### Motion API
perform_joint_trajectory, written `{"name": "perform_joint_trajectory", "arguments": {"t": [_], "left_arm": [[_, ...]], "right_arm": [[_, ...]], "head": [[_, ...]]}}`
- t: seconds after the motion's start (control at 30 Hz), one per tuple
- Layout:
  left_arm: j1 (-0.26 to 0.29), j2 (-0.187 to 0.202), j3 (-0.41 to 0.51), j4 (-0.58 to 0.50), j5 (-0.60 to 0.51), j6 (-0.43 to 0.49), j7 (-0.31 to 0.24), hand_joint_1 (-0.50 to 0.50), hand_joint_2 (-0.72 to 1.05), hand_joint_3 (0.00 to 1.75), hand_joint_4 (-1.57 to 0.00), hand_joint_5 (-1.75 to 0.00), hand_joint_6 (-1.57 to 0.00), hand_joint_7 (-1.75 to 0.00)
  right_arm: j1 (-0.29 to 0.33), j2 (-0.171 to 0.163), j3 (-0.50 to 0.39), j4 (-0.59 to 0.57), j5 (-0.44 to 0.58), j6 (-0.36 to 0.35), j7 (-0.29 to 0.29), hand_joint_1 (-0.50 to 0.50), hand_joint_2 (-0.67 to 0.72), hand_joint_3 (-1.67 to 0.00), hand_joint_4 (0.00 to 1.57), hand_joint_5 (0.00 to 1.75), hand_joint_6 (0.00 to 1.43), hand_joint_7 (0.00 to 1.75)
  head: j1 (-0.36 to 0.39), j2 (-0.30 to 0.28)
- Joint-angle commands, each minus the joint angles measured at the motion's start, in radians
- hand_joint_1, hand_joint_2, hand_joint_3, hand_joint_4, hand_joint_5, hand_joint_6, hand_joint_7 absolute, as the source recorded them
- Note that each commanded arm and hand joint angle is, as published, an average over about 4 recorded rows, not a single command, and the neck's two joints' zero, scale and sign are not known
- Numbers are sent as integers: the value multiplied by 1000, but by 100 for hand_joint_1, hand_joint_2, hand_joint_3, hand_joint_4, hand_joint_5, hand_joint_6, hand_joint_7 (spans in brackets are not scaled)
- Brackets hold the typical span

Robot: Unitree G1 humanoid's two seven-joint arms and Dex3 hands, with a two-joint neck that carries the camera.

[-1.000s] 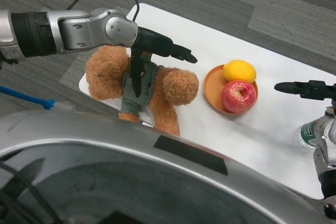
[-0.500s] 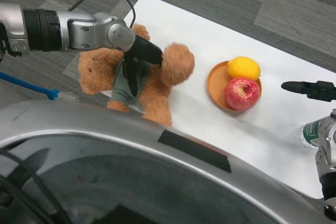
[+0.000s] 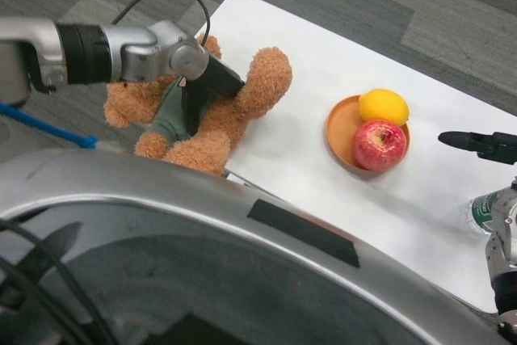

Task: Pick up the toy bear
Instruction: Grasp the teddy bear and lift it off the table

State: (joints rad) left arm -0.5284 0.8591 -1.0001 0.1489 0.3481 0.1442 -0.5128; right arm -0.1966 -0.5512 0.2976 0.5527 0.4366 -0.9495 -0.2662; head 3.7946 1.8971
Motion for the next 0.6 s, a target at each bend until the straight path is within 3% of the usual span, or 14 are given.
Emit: {"name": "perform_joint_trajectory", "arguments": {"t": [0.03,0.13,0.2,0.3,0.43,0.57,0.6], "left_arm": [[69,-41,103,66,73,-63,52,-50,105,22,0,-23,0,-28],[125,-83,232,121,80,-204,129,-50,105,26,0,-67,0,-31],[152,-111,307,162,85,-293,164,-50,105,37,0,-80,0,-44],[160,-141,360,196,86,-348,168,-50,105,59,0,-95,0,-70],[172,-168,416,208,71,-377,158,-48,105,61,-19,-108,0,-87],[186,-187,464,217,35,-363,125,-47,105,26,-44,-123,-1,-99],[186,-189,469,218,34,-358,119,-42,105,20,-55,-133,-5,-110]], "right_arm": [[14,16,-16,6,12,-2,5,-46,22,0,0,19,0,7],[22,25,-27,1,13,-3,8,-46,22,0,0,17,0,7],[26,29,-35,-5,13,-3,9,-46,22,0,0,19,0,7],[27,30,-39,-13,13,-3,9,-46,22,0,0,19,0,7],[28,33,-40,-16,14,-3,9,-46,22,0,0,19,0,7],[28,34,-40,-16,14,-3,9,-46,22,0,0,19,0,7],[28,34,-40,-16,14,-3,9,-46,22,0,0,19,0,7]], "head": [[-21,9],[-32,15],[-35,18],[-35,22],[-31,25],[-30,26],[-29,26]]}}
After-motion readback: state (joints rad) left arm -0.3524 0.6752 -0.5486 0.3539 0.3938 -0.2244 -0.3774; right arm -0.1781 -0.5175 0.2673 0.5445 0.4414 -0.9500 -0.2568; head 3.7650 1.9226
